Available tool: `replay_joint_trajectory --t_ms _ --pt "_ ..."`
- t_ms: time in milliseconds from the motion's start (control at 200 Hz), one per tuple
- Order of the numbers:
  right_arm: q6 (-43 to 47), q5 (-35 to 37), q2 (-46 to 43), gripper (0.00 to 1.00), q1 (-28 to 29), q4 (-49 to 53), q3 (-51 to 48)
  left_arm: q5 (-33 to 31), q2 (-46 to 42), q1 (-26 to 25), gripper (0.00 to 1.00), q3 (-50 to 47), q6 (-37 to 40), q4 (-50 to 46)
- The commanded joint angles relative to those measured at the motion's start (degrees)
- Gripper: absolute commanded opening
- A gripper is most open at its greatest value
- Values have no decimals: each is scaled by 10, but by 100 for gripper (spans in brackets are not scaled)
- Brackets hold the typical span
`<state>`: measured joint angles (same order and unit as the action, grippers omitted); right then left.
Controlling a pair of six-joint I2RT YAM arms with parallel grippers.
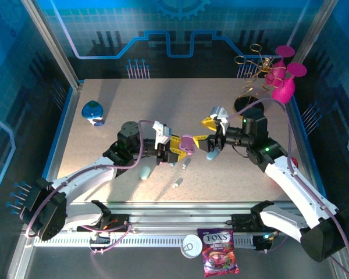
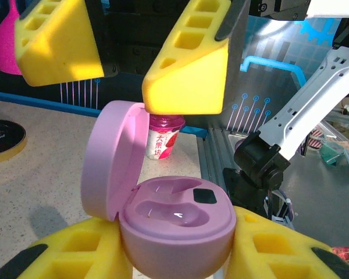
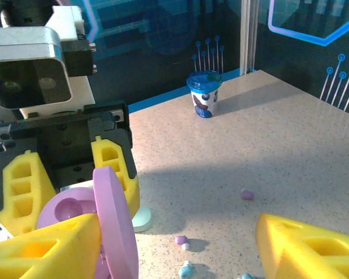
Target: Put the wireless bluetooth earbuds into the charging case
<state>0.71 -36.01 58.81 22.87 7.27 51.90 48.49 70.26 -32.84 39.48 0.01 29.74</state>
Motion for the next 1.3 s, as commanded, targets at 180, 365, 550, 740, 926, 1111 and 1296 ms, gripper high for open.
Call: replay_joint_trajectory --t_ms 180,365,550,740,926,1111,1296 --pt "-31 -26 -27 87 -9 0 1 21 39 12 17 -11 -31 132" --pt "-19 -35 -50 87 -7 -27 -34 26 49 18 17 -8 -49 153" --pt "39 -20 -37 84 20 6 -22 29 46 18 17 -5 -53 146" --pt "65 -2 -15 82 38 20 -1 37 44 18 17 1 -64 141" --pt "61 28 -2 79 41 22 7 40 44 18 17 5 -71 135" --pt "40 58 -7 70 32 2 6 51 42 18 17 5 -63 124" --pt "16 67 -12 58 13 -26 -3 57 42 18 17 5 -62 122"
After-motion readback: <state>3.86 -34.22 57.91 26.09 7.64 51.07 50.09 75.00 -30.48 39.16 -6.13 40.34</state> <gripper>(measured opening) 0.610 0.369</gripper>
